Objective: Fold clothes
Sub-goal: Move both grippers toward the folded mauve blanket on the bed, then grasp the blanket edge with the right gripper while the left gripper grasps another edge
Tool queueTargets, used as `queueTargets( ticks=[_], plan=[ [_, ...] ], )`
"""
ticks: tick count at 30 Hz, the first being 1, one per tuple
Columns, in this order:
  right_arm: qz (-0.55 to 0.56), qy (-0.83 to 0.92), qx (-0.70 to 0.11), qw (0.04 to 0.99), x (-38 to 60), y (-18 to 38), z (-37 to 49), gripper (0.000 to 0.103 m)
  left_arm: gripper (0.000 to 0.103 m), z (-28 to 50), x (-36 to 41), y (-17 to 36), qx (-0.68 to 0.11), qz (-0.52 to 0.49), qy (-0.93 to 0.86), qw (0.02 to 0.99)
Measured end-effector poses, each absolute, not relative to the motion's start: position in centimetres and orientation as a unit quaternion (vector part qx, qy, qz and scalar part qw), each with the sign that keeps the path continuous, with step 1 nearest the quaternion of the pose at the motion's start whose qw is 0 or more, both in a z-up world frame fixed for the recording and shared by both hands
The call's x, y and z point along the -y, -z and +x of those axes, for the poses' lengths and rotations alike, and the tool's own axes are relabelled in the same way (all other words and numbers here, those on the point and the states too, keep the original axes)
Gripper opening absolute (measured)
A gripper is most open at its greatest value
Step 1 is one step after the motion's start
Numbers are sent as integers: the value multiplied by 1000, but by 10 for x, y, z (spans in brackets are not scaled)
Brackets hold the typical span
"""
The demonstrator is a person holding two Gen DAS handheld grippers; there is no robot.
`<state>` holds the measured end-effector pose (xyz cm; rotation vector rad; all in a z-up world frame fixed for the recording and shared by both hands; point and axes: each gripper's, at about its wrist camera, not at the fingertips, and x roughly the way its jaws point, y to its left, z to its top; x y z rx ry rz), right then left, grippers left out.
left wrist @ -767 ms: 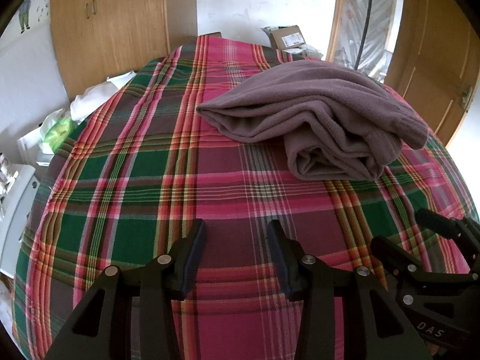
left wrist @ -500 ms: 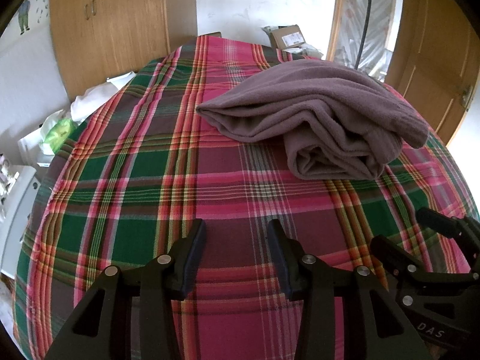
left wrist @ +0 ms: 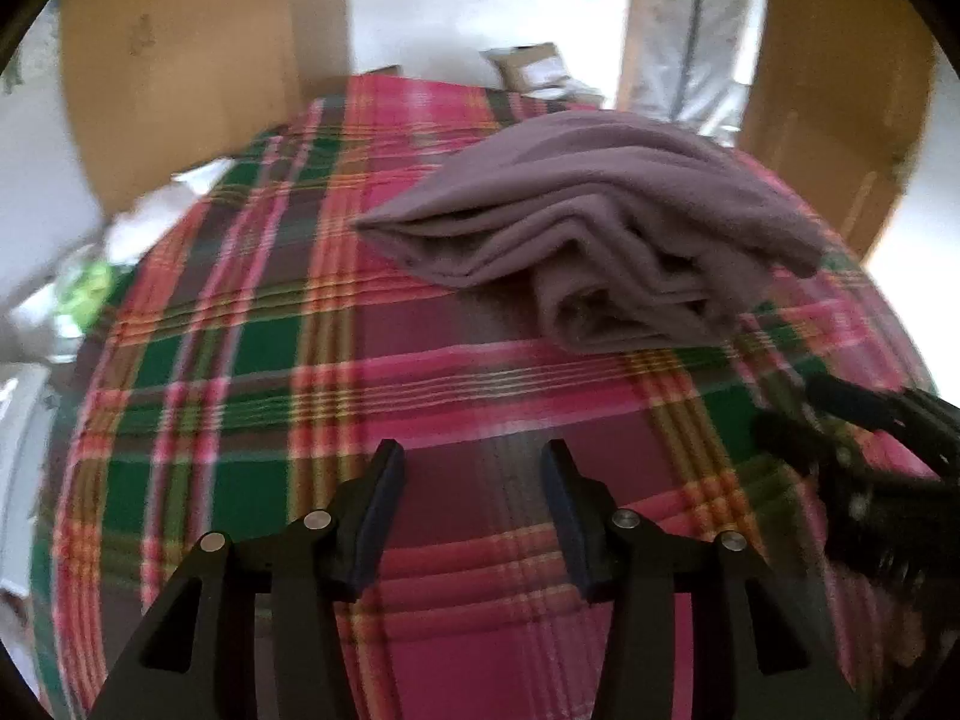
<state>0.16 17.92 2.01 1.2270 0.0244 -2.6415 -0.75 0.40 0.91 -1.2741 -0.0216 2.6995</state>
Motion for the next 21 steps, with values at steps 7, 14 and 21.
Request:
queueTargets(
  ticks=[7, 14, 21],
  plan=[
    [369, 903, 104, 196, -198, -50, -10, 48, 48, -16, 1, -45, 4, -359, -923, 139],
    [382, 872, 203, 226, -208, -51, -40, 50, 48, -23, -11, -70, -37, -302, -935, 182],
    [362, 881, 193, 233, -205, -71, -53, 14, 48, -30, -16, -69, -59, -298, -931, 202]
  ],
)
